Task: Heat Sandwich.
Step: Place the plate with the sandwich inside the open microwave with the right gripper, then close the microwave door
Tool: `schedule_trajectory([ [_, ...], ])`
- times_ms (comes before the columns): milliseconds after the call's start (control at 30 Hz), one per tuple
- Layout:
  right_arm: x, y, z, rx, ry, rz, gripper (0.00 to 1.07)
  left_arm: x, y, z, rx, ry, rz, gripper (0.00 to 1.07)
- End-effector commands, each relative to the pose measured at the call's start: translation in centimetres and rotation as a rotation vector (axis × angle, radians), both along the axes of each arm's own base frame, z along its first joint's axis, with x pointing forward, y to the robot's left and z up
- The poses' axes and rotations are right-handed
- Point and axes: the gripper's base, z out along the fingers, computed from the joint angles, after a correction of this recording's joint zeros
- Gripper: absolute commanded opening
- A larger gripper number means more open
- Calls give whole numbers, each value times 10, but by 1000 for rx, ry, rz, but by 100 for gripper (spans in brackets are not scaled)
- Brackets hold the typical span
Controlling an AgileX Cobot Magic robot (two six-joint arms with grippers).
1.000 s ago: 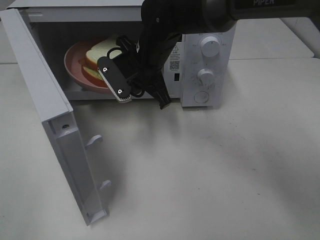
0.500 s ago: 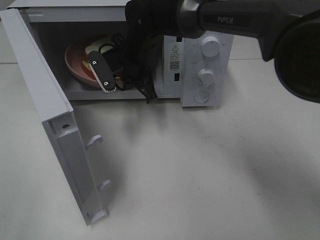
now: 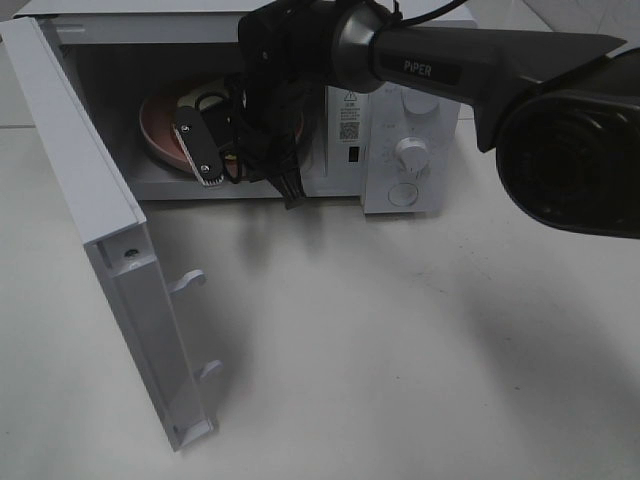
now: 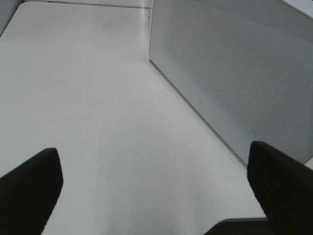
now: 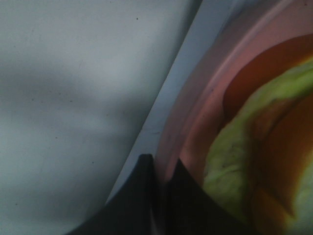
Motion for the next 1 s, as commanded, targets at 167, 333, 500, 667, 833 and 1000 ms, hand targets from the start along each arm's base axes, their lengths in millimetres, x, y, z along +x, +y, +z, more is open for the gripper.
schedule_trajectory([
  [167, 4, 0, -1, 12, -23, -19, 2, -2, 0, 0, -4, -28, 1, 97],
  [333, 6, 2, -2, 53, -30, -72, 10, -2, 0, 0, -3, -28, 2, 97],
  [500, 7, 1, -2, 58, -33, -111, 27, -2, 0, 0, -3, -28, 2, 97],
  [667, 7, 1, 0, 74, -44, -112, 48, -2, 0, 0, -3, -28, 2, 97],
  [833, 2, -1, 1, 117, -70, -113, 60, -2, 0, 0, -3, -28, 2, 97],
  [1000, -8, -7, 4, 162, -106, -87, 69, -2, 0, 0, -3, -28, 2, 97],
])
